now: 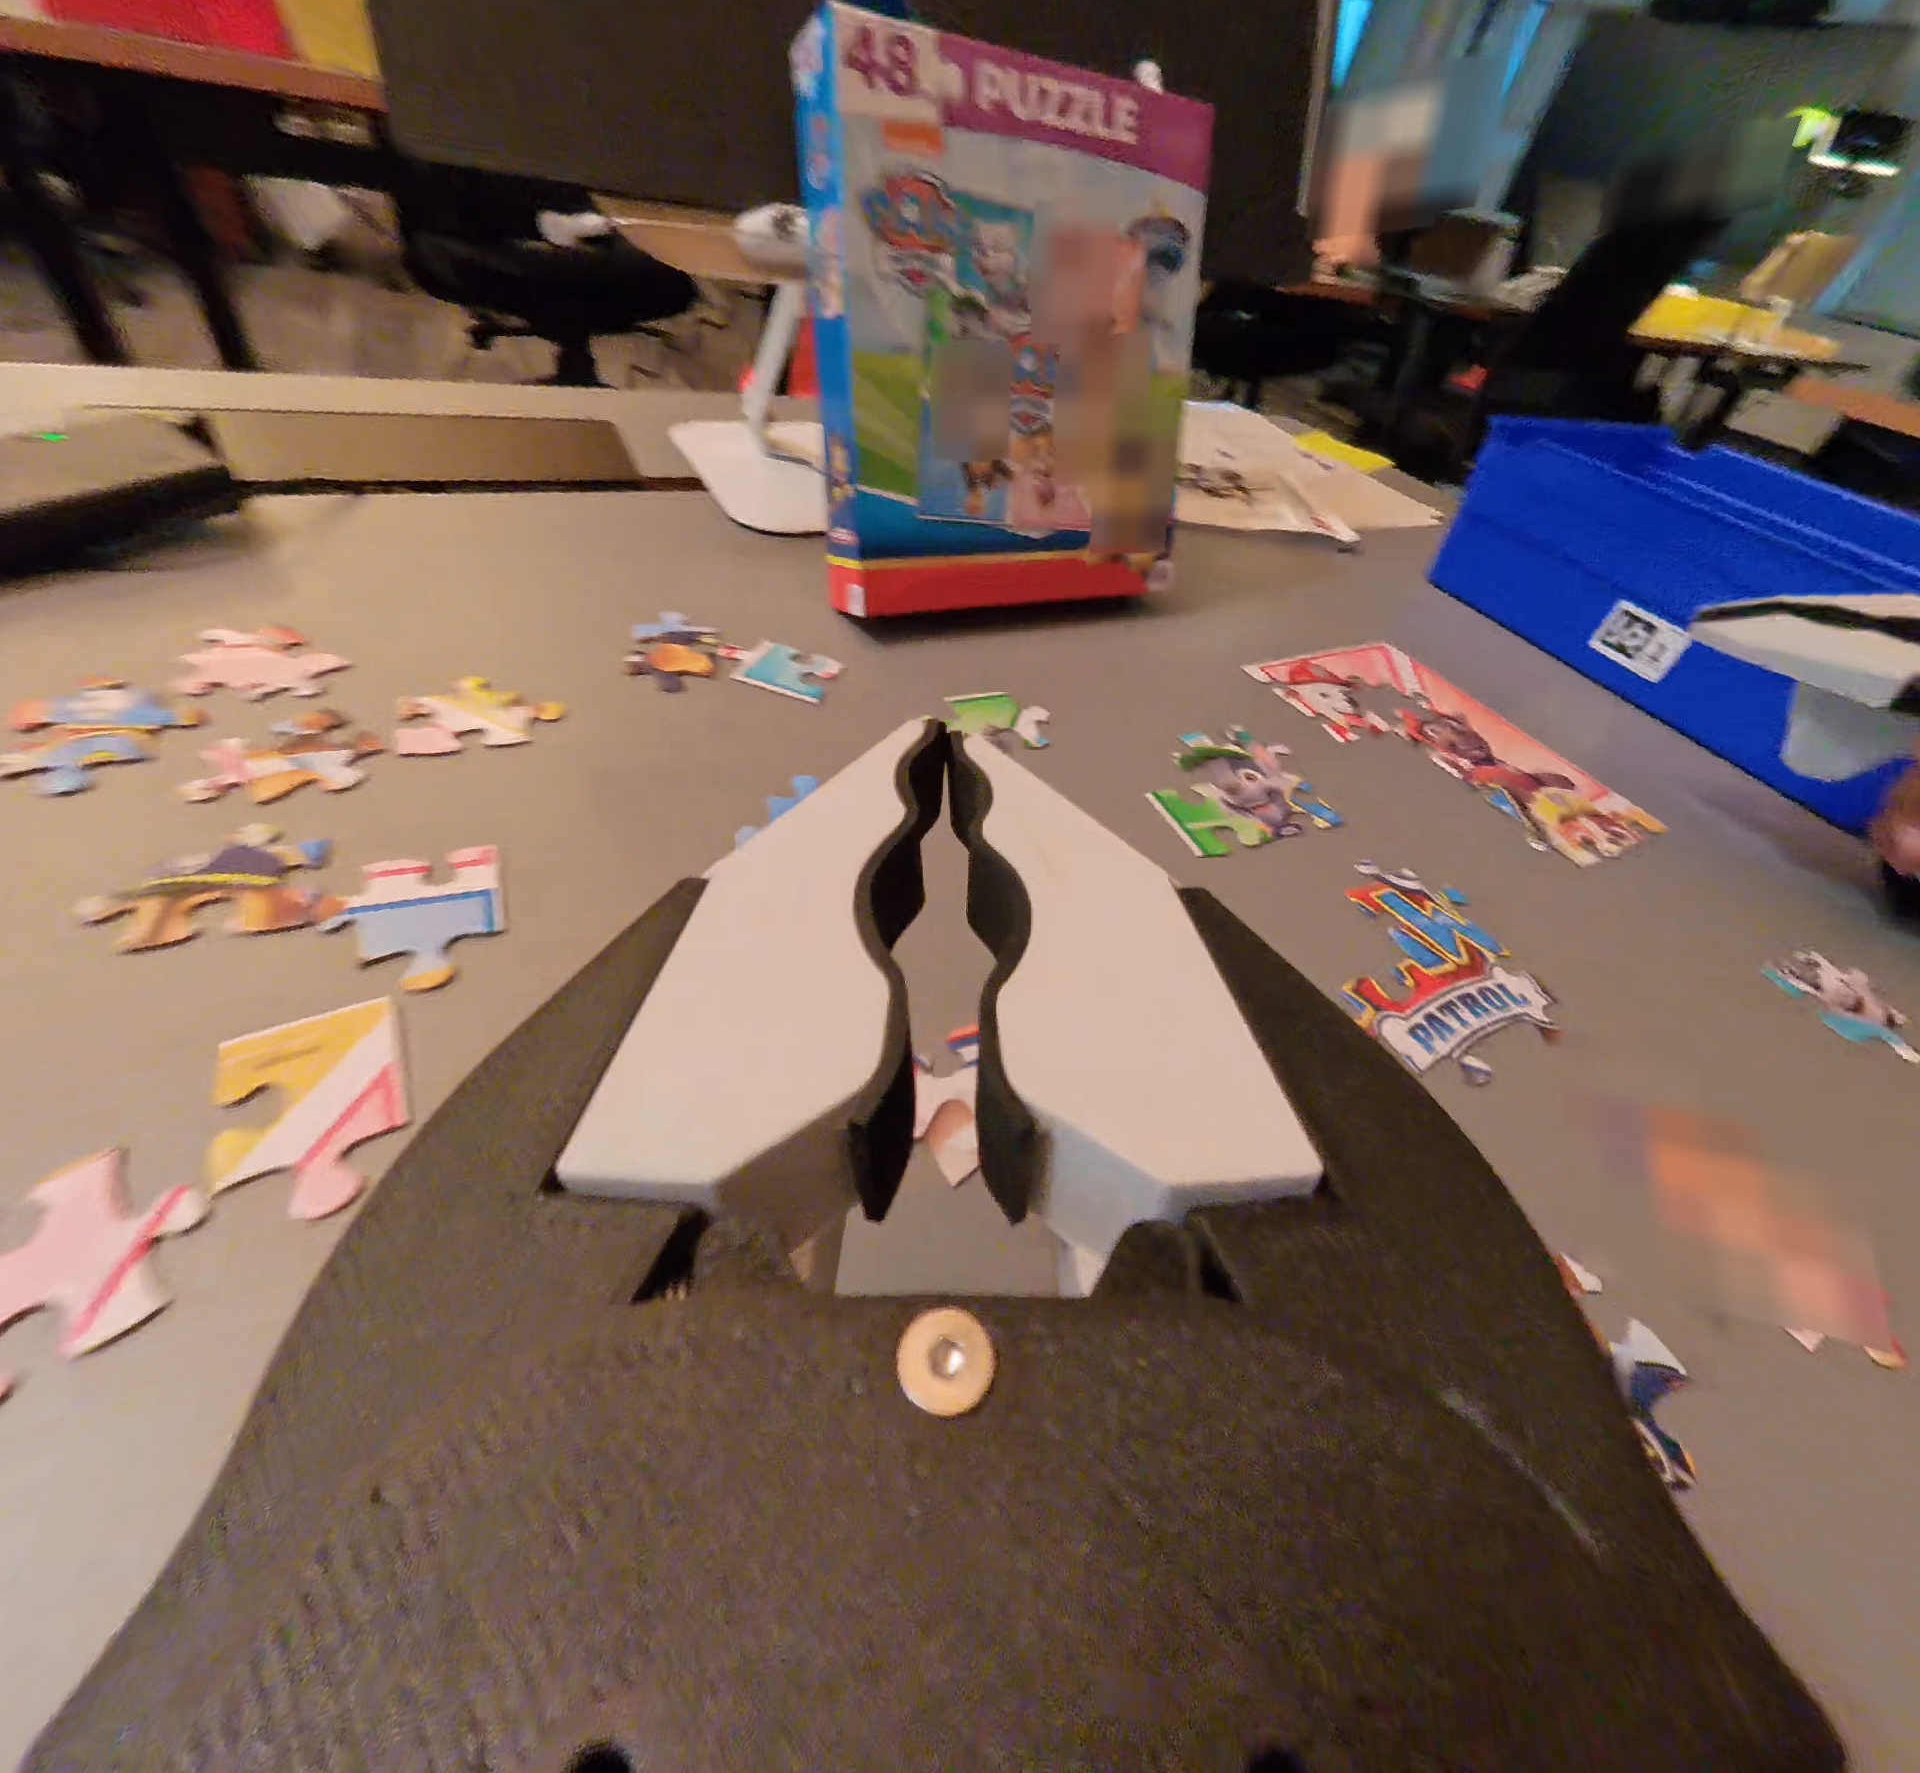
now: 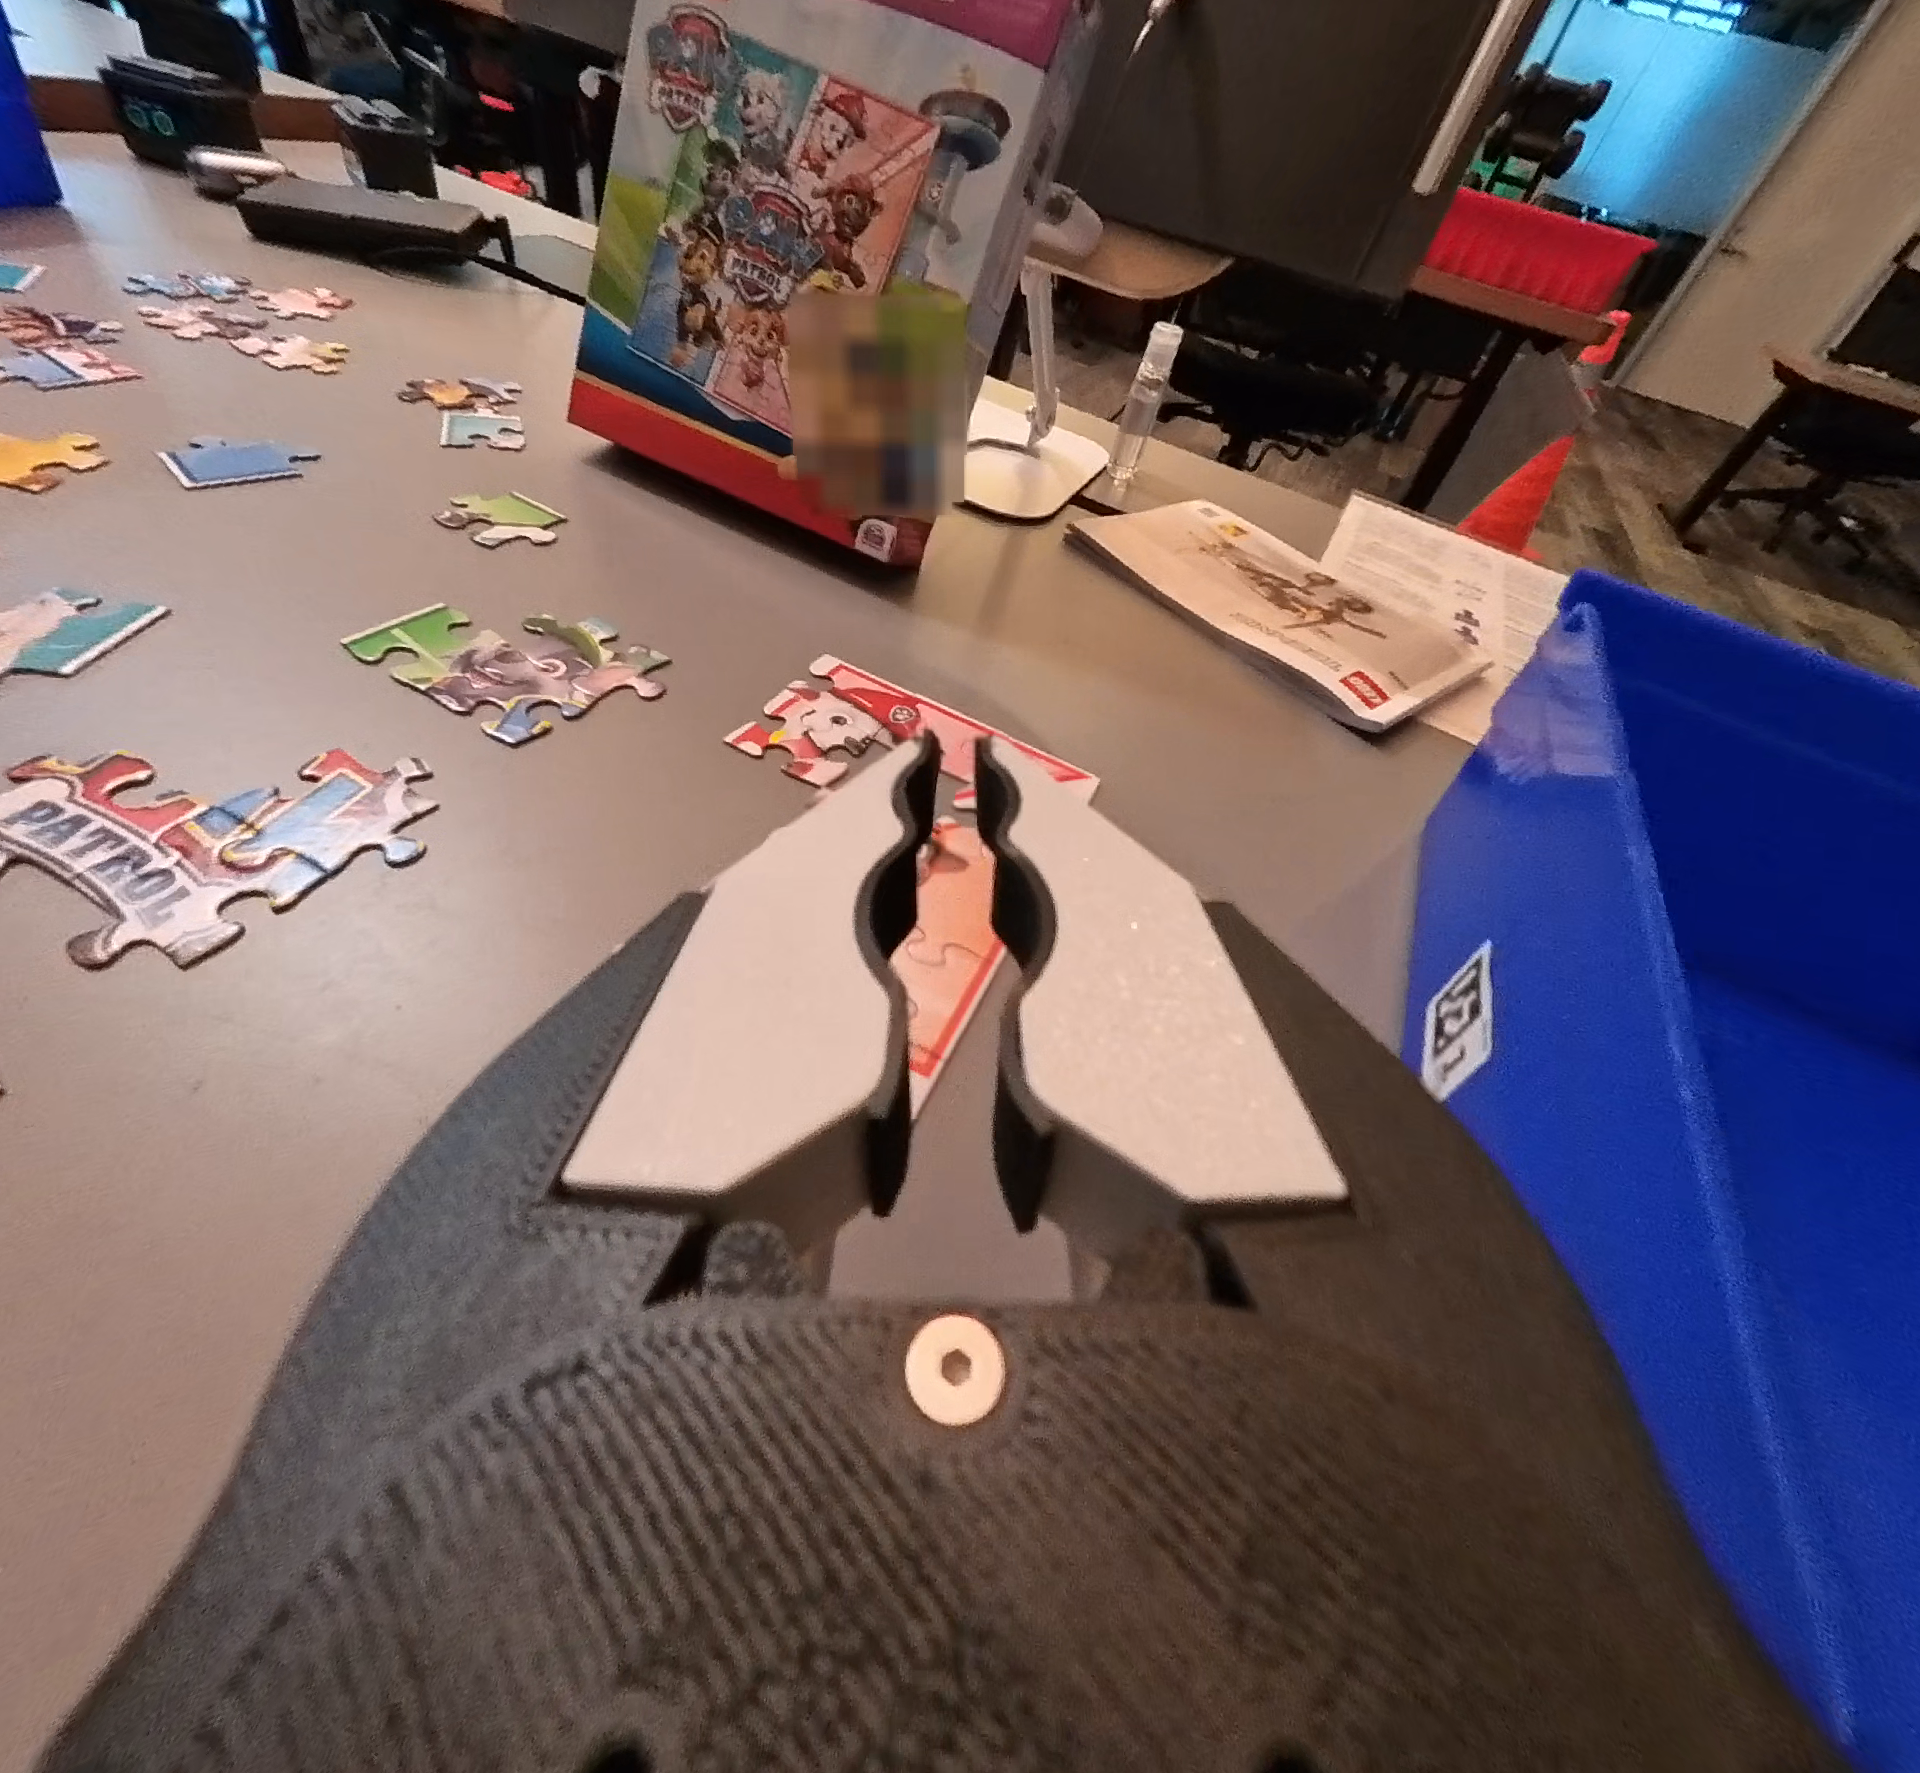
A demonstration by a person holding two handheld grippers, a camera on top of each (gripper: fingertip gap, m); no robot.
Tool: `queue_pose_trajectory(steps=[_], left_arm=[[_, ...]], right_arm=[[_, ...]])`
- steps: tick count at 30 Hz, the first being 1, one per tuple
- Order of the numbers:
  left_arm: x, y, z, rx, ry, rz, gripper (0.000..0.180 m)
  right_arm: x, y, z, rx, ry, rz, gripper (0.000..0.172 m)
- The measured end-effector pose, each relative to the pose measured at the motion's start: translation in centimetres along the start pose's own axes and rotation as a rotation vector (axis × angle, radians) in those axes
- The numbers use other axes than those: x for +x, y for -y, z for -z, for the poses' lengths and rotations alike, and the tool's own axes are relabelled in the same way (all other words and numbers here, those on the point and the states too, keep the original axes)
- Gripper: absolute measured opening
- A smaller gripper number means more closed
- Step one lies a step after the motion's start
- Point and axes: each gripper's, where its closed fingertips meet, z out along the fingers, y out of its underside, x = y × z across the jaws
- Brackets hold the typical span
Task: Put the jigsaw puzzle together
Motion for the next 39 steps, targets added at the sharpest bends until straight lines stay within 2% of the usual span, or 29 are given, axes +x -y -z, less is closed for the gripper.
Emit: queue_pose_trajectory(steps=[3,6,9,11,14,18,22,24,25,27,29,31,36,39], left_arm=[[-3.2,0.8,1.5,-0.04,0.137,-0.025,0.0],[-7.9,3.8,3.3,-0.007,0.197,0.072,0.0],[-11.7,5.9,4.7,0.042,0.225,0.144,0.0],[-13.0,6.4,5.6,0.034,0.279,0.101,0.0],[-13.7,6.3,6.4,-0.003,0.353,0.013,0.0],[-12.6,5.6,7.3,-0.024,0.292,0.084,0.0],[-14.3,4.6,10.1,-0.014,0.364,0.125,0.0],[-15.3,3.4,10.8,-0.045,0.374,0.165,0.0],[-15.8,2.8,10.9,-0.083,0.379,0.184,0.006],[-16.5,1.9,11.0,-0.193,0.414,0.16,0.019],[-17.1,2.0,10.8,-0.253,0.462,0.083,0.022],[-17.3,2.8,10.0,-0.221,0.457,0.054,0.023],[-16.2,2.5,6.5,-0.199,0.263,0.208,0.028],[-17.2,1.9,5.5,-0.224,0.288,0.194,0.028]], right_arm=[[-0.4,1.1,0.3,0.082,0.105,-0.149,0.001],[0.4,2.0,0.6,0.17,0.169,-0.264,0.0],[1.4,1.8,0.1,0.165,0.131,-0.261,0.0],[1.3,1.5,-0.5,0.132,0.113,-0.225,0.0],[0.3,0.9,-1.1,0.077,0.117,-0.148,0.0],[-0.8,0.4,-1.4,0.035,0.118,-0.054,0.0],[-1.0,0.3,-1.4,0.026,0.11,-0.037,0.0],[-0.8,0.4,-1.2,0.032,0.098,-0.041,0.0],[-0.5,0.4,-1.0,0.033,0.086,-0.036,0.0],[0.3,0.4,-0.6,0.04,0.035,-0.013,0.0],[1.0,0.4,-0.1,0.042,-0.016,0.001,0.0],[1.7,0.4,0.3,0.045,-0.054,0.003,0.0],[1.5,0.9,0.7,0.09,-0.018,-0.022,0.0],[1.5,0.3,0.4,0.065,-0.009,-0.03,0.0]])
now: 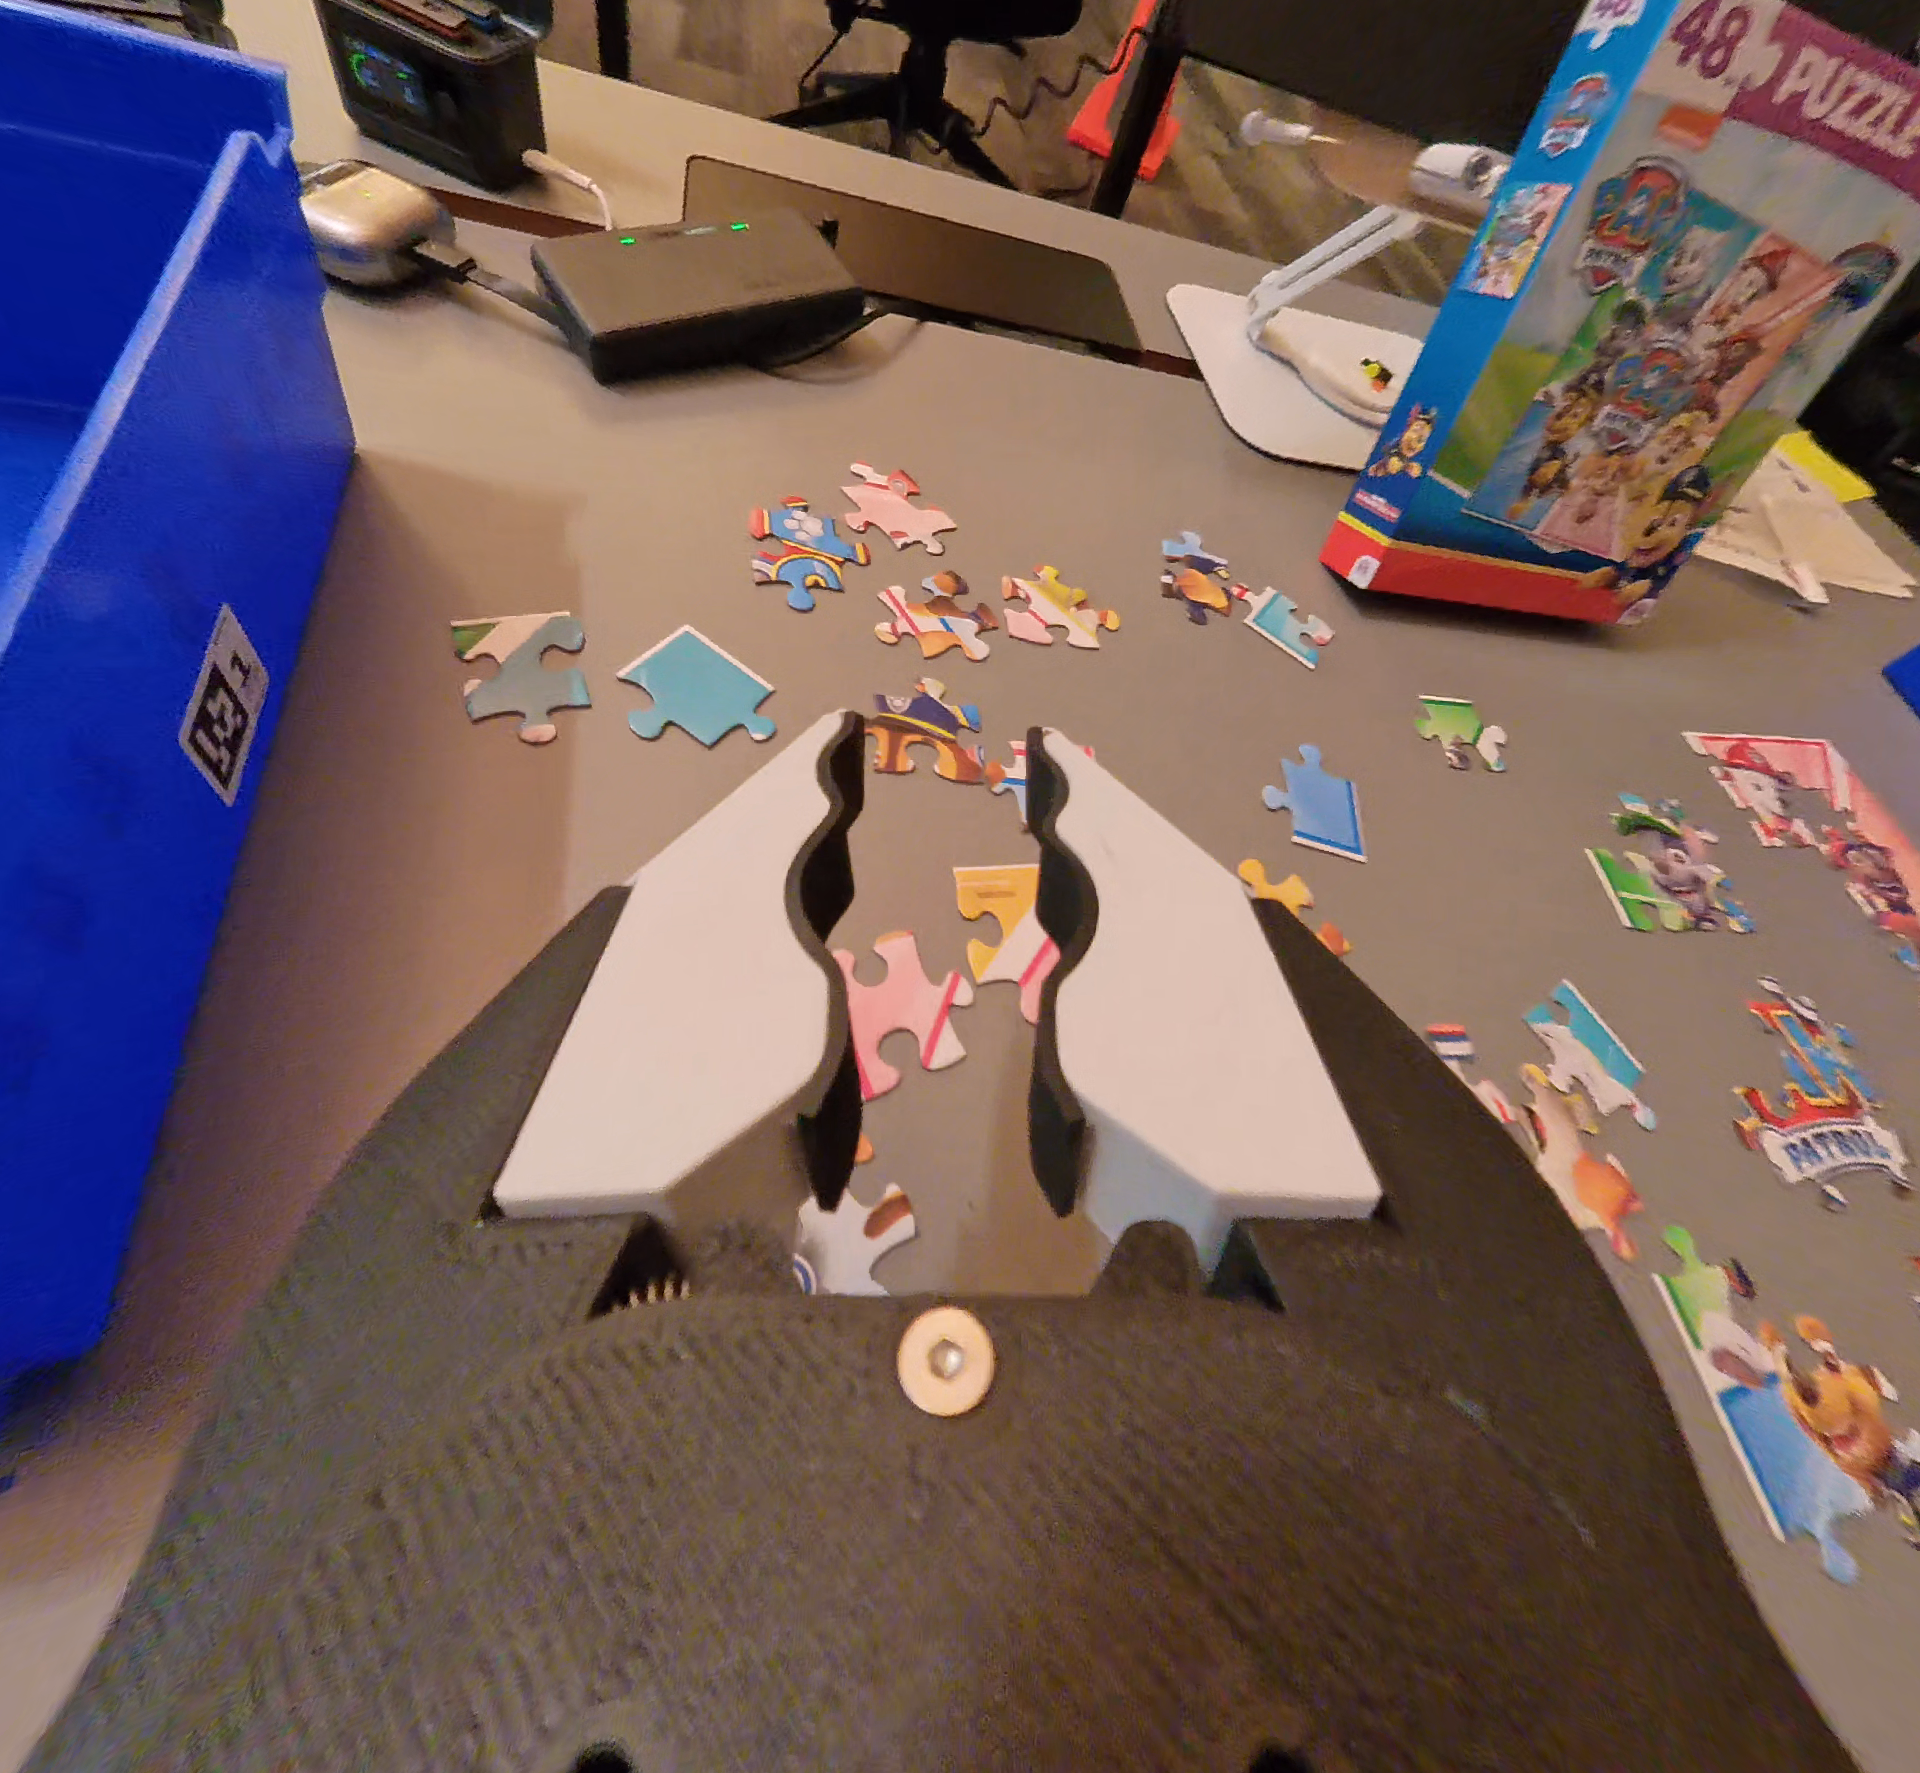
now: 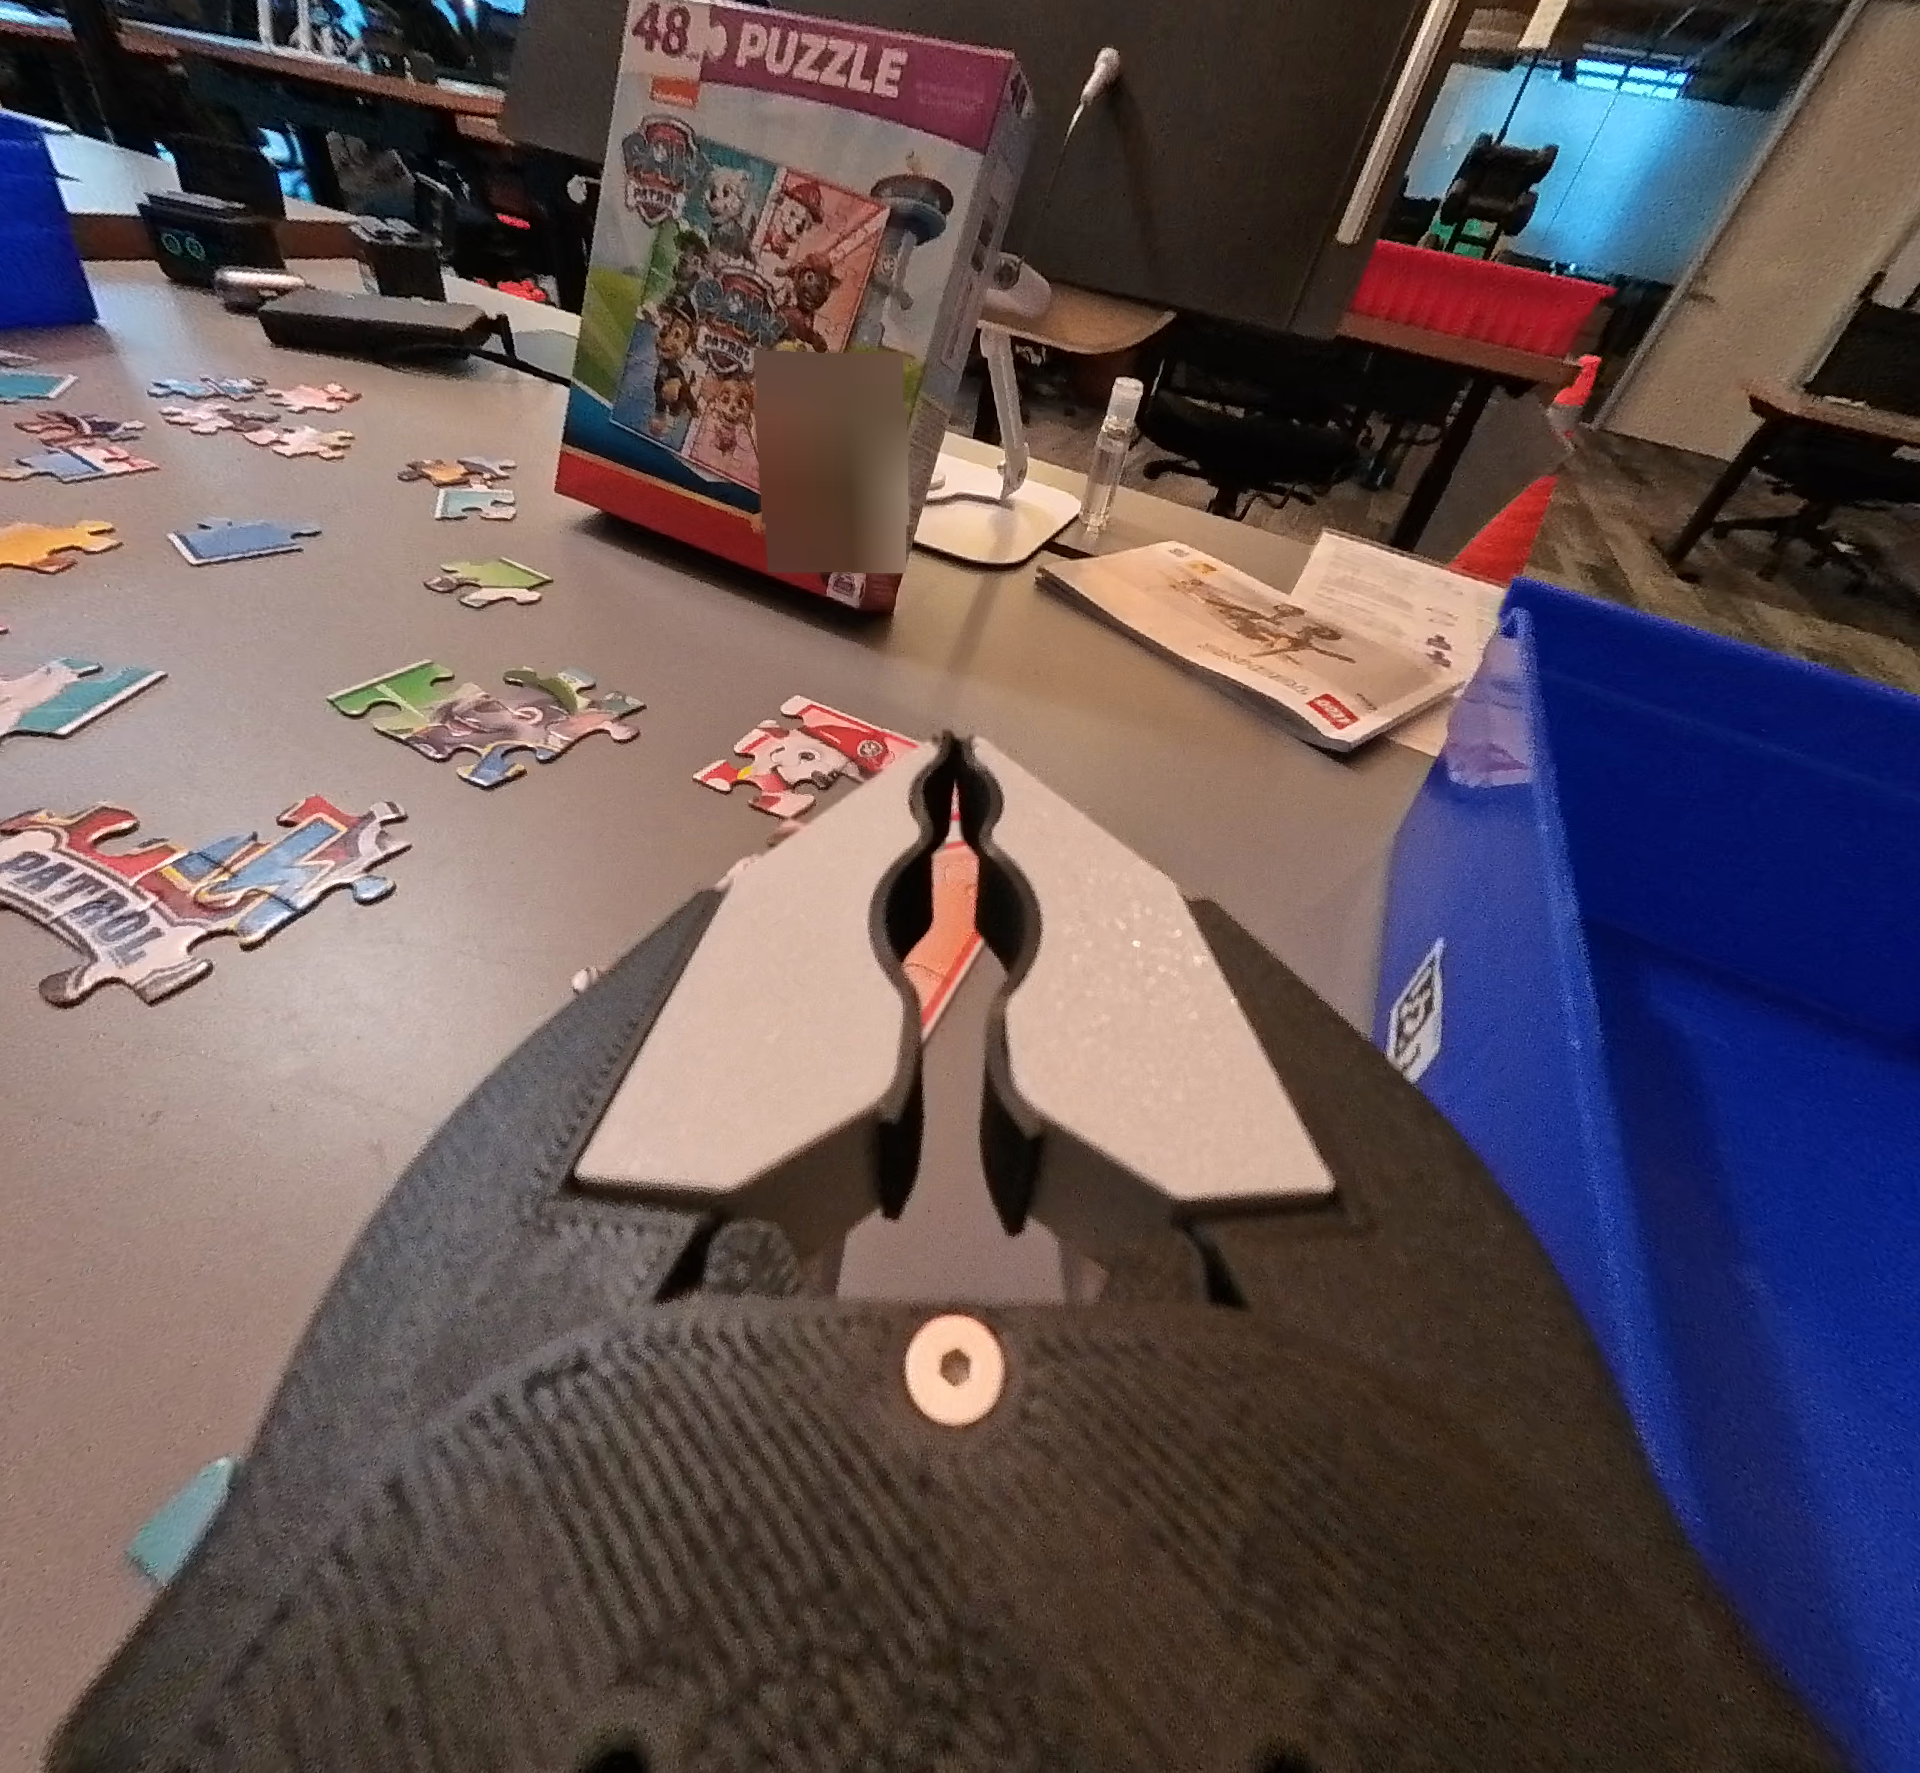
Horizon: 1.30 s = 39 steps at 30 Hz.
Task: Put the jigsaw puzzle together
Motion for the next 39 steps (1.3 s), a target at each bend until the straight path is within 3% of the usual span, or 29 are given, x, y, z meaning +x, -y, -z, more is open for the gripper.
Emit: queue_pose_trajectory(steps=[11,23,39], left_arm=[[-0.6,-1.4,-2.6,-0.046,-0.022,0.045,0.028],[-3.5,-1.7,-0.9,0.013,0.088,0.067,0.032],[-3.4,-3.2,-0.7,-0.019,0.054,0.058,0.03]], right_arm=[[-0.1,-0.5,-0.6,-0.038,0.001,0.03,0.0],[0.2,-0.6,-0.7,-0.043,-0.006,0.008,0.0],[0.8,-0.6,-0.7,-0.039,-0.03,-0.004,0.0]])
